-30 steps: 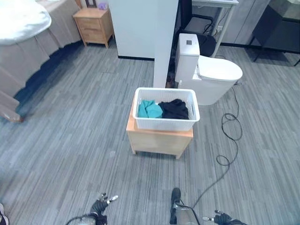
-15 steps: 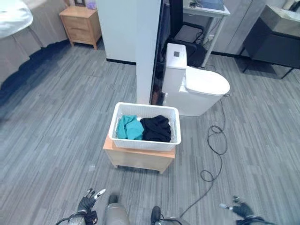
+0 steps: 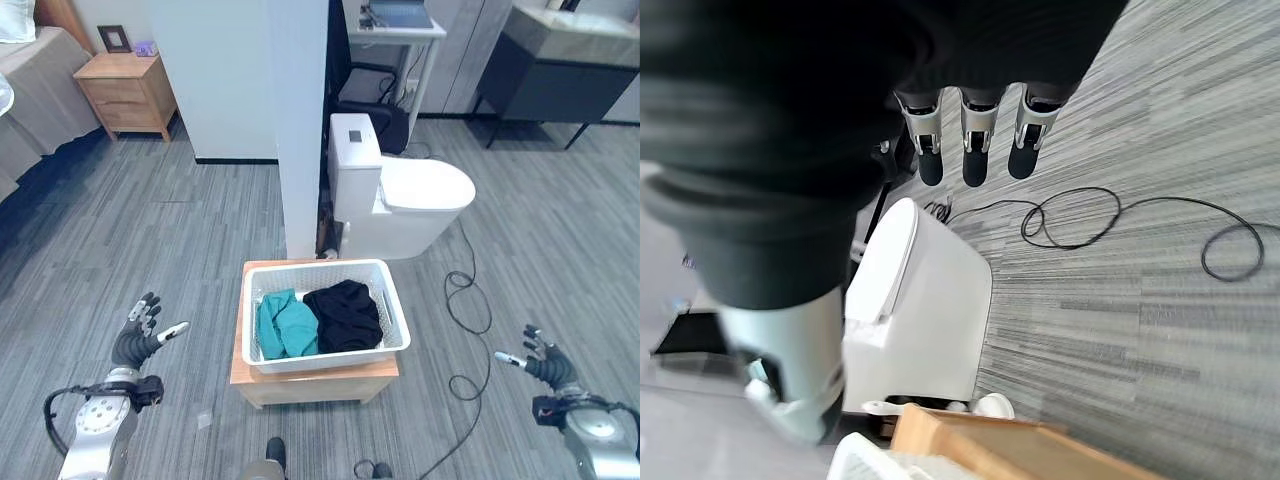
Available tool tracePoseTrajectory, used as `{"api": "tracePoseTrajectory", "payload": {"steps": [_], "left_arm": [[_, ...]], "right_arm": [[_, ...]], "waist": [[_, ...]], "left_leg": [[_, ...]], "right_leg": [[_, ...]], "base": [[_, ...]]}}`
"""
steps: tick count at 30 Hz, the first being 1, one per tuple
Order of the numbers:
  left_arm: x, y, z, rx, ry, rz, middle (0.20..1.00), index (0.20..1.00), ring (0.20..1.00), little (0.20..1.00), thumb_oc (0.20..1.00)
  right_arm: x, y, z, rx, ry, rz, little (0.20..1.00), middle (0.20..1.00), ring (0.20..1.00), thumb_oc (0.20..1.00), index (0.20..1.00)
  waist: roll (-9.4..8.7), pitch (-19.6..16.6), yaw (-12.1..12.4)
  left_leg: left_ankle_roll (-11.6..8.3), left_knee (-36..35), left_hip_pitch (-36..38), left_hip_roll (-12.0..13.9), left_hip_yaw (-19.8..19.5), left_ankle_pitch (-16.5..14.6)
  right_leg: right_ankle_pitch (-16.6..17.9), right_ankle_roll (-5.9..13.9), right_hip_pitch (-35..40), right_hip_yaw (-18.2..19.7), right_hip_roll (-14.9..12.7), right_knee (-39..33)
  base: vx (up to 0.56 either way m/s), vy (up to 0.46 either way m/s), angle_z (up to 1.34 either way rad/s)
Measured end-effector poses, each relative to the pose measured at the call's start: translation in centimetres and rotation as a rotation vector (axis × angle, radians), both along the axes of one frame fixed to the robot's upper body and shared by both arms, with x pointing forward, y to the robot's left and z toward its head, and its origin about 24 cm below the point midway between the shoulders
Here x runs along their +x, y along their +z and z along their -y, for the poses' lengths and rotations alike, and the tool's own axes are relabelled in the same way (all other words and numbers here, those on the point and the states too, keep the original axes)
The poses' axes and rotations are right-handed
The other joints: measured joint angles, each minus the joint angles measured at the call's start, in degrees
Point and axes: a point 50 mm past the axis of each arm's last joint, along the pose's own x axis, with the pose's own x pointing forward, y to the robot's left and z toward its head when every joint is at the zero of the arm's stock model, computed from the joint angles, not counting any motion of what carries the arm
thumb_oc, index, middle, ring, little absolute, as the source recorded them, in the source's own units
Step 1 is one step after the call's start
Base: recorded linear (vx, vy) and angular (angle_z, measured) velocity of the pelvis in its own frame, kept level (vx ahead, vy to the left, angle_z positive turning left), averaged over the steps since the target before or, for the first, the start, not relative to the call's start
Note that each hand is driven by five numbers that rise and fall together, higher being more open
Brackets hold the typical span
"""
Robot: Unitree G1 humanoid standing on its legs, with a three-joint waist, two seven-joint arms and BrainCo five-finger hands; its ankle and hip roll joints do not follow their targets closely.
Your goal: Grab the laundry basket,head to the washer,open it,put in the laundry and shut it.
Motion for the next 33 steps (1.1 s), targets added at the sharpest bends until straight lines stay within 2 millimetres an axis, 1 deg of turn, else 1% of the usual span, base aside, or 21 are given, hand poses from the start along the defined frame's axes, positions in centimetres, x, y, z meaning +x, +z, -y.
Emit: {"api": "tracePoseTrajectory", "payload": {"steps": [1, 2, 3, 4, 5, 7, 8, 9, 10, 11, 12, 13, 15, 16, 20, 24, 26, 27, 28, 32, 33], "left_arm": [[1.2, 0.7, 0.6, 0.011, -0.033, 0.018, 1.0, 1.0, 1.0, 1.0, 1.0], [1.5, 1.0, 0.7, 0.013, -0.039, 0.028, 1.0, 1.0, 1.0, 1.0, 1.0], [5.1, 4.5, 1.7, 0.052, -0.102, 0.139, 1.0, 1.0, 1.0, 1.0, 1.0], [6.4, 6.1, 2.5, 0.063, -0.138, 0.184, 1.0, 1.0, 1.0, 1.0, 1.0], [7.5, 7.3, 3.4, 0.039, -0.165, 0.223, 1.0, 1.0, 1.0, 1.0, 1.0], [9.8, 8.6, 5.3, -0.048, -0.22, 0.248, 1.0, 1.0, 1.0, 1.0, 1.0], [10.4, 8.9, 5.8, -0.069, -0.24, 0.244, 1.0, 1.0, 1.0, 1.0, 1.0], [11.0, 9.6, 6.5, -0.11, -0.264, 0.255, 1.0, 1.0, 1.0, 1.0, 1.0], [11.2, 10.1, 6.8, -0.14, -0.273, 0.26, 1.0, 1.0, 1.0, 1.0, 1.0], [11.3, 10.2, 6.9, -0.141, -0.287, 0.252, 1.0, 1.0, 1.0, 1.0, 1.0], [11.3, 10.4, 6.3, -0.151, -0.26, 0.242, 1.0, 1.0, 1.0, 1.0, 1.0], [11.4, 11.0, 5.9, -0.127, -0.251, 0.246, 1.0, 1.0, 1.0, 1.0, 1.0], [11.7, 11.8, 5.4, -0.146, -0.22, 0.272, 1.0, 1.0, 1.0, 1.0, 1.0], [11.9, 12.3, 5.1, -0.127, -0.208, 0.276, 1.0, 1.0, 1.0, 1.0, 1.0], [12.9, 13.8, 4.8, -0.14, -0.171, 0.304, 1.0, 1.0, 1.0, 1.0, 1.0], [13.4, 14.8, 5.7, -0.129, -0.2, 0.32, 1.0, 1.0, 1.0, 1.0, 1.0], [13.5, 15.4, 5.8, -0.071, -0.216, 0.315, 1.0, 1.0, 1.0, 1.0, 1.0], [13.4, 15.9, 5.7, -0.061, -0.222, 0.326, 1.0, 1.0, 1.0, 1.0, 1.0], [13.1, 17.0, 5.6, -0.056, -0.234, 0.359, 1.0, 1.0, 1.0, 1.0, 1.0], [12.2, 19.5, 5.1, 0.021, -0.263, 0.419, 1.0, 1.0, 1.0, 1.0, 1.0], [12.1, 19.8, 4.9, 0.038, -0.264, 0.426, 1.0, 1.0, 1.0, 1.0, 1.0]], "right_arm": [[1.3, 1.6, 0.6, -0.028, 0.001, 0.039, 1.0, 1.0, 1.0, 1.0, 1.0], [1.7, 2.2, 0.8, -0.036, 0.0, 0.054, 1.0, 1.0, 1.0, 1.0, 1.0], [5.6, 7.0, 1.7, -0.099, -0.009, 0.183, 1.0, 1.0, 1.0, 1.0, 1.0], [6.9, 8.4, 1.4, -0.114, 0.003, 0.22, 1.0, 1.0, 1.0, 1.0, 1.0], [7.9, 9.3, 1.0, -0.117, 0.02, 0.244, 1.0, 1.0, 1.0, 1.0, 1.0], [9.5, 10.2, -0.1, -0.084, 0.04, 0.281, 1.0, 1.0, 1.0, 1.0, 1.0], [10.0, 10.6, -0.3, -0.063, 0.046, 0.297, 1.0, 1.0, 1.0, 1.0, 1.0], [10.6, 11.1, -0.8, -0.025, 0.054, 0.328, 1.0, 1.0, 1.0, 1.0, 1.0], [11.0, 11.4, -1.2, -0.004, 0.06, 0.344, 1.0, 1.0, 1.0, 1.0, 1.0], [11.0, 11.3, -1.3, 0.003, 0.061, 0.34, 1.0, 1.0, 1.0, 1.0, 1.0], [11.2, 10.9, -2.2, 0.021, 0.083, 0.335, 1.0, 1.0, 1.0, 1.0, 1.0], [11.3, 10.9, -2.8, 0.026, 0.108, 0.339, 1.0, 1.0, 1.0, 1.0, 1.0], [11.3, 10.6, -3.6, 0.04, 0.136, 0.339, 1.0, 1.0, 1.0, 1.0, 1.0], [11.3, 10.8, -4.3, 0.046, 0.162, 0.352, 1.0, 1.0, 1.0, 1.0, 1.0], [11.8, 11.8, -5.2, 0.043, 0.19, 0.387, 1.0, 1.0, 1.0, 1.0, 1.0], [12.3, 11.7, -6.1, 0.079, 0.216, 0.385, 1.0, 1.0, 1.0, 1.0, 1.0], [12.6, 11.8, -6.5, 0.095, 0.22, 0.39, 1.0, 1.0, 1.0, 1.0, 1.0], [12.7, 12.0, -6.6, 0.104, 0.225, 0.396, 1.0, 1.0, 1.0, 1.0, 1.0], [12.6, 11.9, -6.6, 0.116, 0.225, 0.402, 1.0, 1.0, 1.0, 1.0, 1.0], [12.5, 11.8, -6.6, 0.127, 0.225, 0.409, 1.0, 1.0, 1.0, 1.0, 1.0], [12.5, 11.8, -6.6, 0.136, 0.224, 0.409, 1.0, 1.0, 1.0, 1.0, 1.0]], "waist": [[1.85, 1.2, -0.2], [2.4, 1.7, -0.3], [5.55, 7.3, -0.3], [6.02, 9.6, -0.2], [6.15, 11.4, -0.3], [6.03, 13.7, -0.3], [5.91, 14.7, -0.3], [5.65, 16.6, -0.4], [5.49, 18.0, -0.7], [5.49, 18.9, -0.9], [5.09, 19.2, -1.1], [5.0, 19.5, -1.1], [4.88, 19.8, -1.0], [4.82, 19.9, -0.9], [4.71, 19.9, -0.8], [4.68, 19.9, -0.9], [4.66, 19.9, -1.0], [4.67, 19.9, -1.0], [4.66, 19.9, -1.0], [4.66, 19.9, -0.8], [4.66, 19.9, -0.8]], "left_leg": [[-0.54, 0.8, -3.0, 0.8, -1.0, 0.5], [-0.78, 1.0, -3.8, 1.2, -1.1, 0.7], [-1.43, 1.0, -9.0, 3.2, -1.9, 3.6], [-1.88, 1.0, -10.1, 3.8, -2.1, 4.3], [-1.94, 1.0, -11.0, 4.0, -2.4, 4.9], [-2.15, 1.1, -13.1, 4.2, -2.6, 5.7], [-2.3, 1.0, -13.5, 4.2, -2.7, 5.7], [-2.22, 1.0, -14.0, 4.2, -2.7, 5.9], [-2.11, 1.1, -14.5, 4.0, -2.8, 6.1], [-2.14, 1.0, -14.8, 3.7, -2.9, 6.1], [-1.77, 1.0, -15.8, 3.5, -2.8, 6.4], [-1.76, 1.1, -16.3, 3.4, -2.8, 6.4], [-1.74, 1.0, -16.5, 3.4, -2.9, 6.4], [-1.58, 1.0, -16.6, 3.3, -3.0, 6.5], [-1.57, 0.8, -16.7, 3.2, -3.0, 6.5], [-1.57, 0.8, -16.7, 3.1, -2.9, 6.5], [-1.58, 0.7, -17.0, 3.1, -2.9, 6.5], [-1.58, 0.7, -17.1, 3.0, -2.9, 6.5], [-1.55, 0.5, -17.0, 2.8, -2.9, 6.6], [-1.38, 0.1, -17.2, 2.4, -3.0, 6.7], [-1.37, 0.1, -17.2, 2.4, -3.1, 6.7]], "right_leg": [[0.3, -0.51, -2.4, -0.4, 1.0, 0.7], [0.5, -0.52, -3.3, -0.3, 1.2, 1.0], [1.4, -1.53, -10.1, -0.4, 3.5, 4.6], [1.2, -1.92, -12.1, -0.4, 4.1, 6.4], [0.9, -2.22, -13.4, -0.4, 4.5, 7.6], [0.1, -2.52, -16.6, -0.4, 4.5, 10.4], [-0.2, -2.52, -17.5, -0.4, 4.4, 11.4], [-0.5, -2.71, -18.5, -0.3, 4.3, 12.3], [-0.8, -2.36, -19.4, -0.3, 3.9, 13.2], [-0.9, -2.26, -19.8, -0.4, 3.6, 13.7], [-1.0, -2.22, -21.3, -0.3, 3.5, 14.6], [-1.0, -2.15, -21.8, -0.3, 3.4, 14.8], [-1.1, -2.14, -21.9, -0.4, 3.2, 14.8], [-1.2, -2.11, -21.8, -0.5, 3.0, 14.8], [-1.2, -2.1, -21.8, -0.7, 3.0, 14.4], [-1.2, -2.07, -21.8, -0.7, 3.0, 14.1], [-1.1, -2.03, -22.0, -0.8, 2.9, 14.0], [-1.1, -2.0, -22.1, -0.8, 2.8, 13.9], [-1.1, -1.94, -22.0, -0.8, 2.6, 13.8], [-1.0, -1.84, -21.9, -1.2, 2.4, 13.4], [-1.0, -1.84, -21.9, -1.3, 2.4, 13.4]], "base": [[-0.31, -0.013, 0.2], [-0.35, -0.021, 0.03], [-0.32, -0.03, -0.07], [-0.29, -0.028, -0.08], [-0.16, -0.019, -0.02], [-0.09, -0.009, 0.04], [-0.06, -0.001, 0.03], [-0.09, -0.004, 0.03], [-0.08, -0.018, 0.09], [-0.09, -0.03, 0.07], [-0.07, -0.033, 0.06], [-0.04, -0.021, 0.0], [-0.04, -0.016, 0.06], [-0.02, -0.009, 0.06], [-0.01, 0.001, 0.01], [0.0, 0.0, 0.0], [0.0, 0.0, 0.0], [0.0, 0.0, 0.0], [0.01, -0.005, 0.04], [-0.01, -0.001, 0.06], [-0.01, -0.007, 0.04]]}}
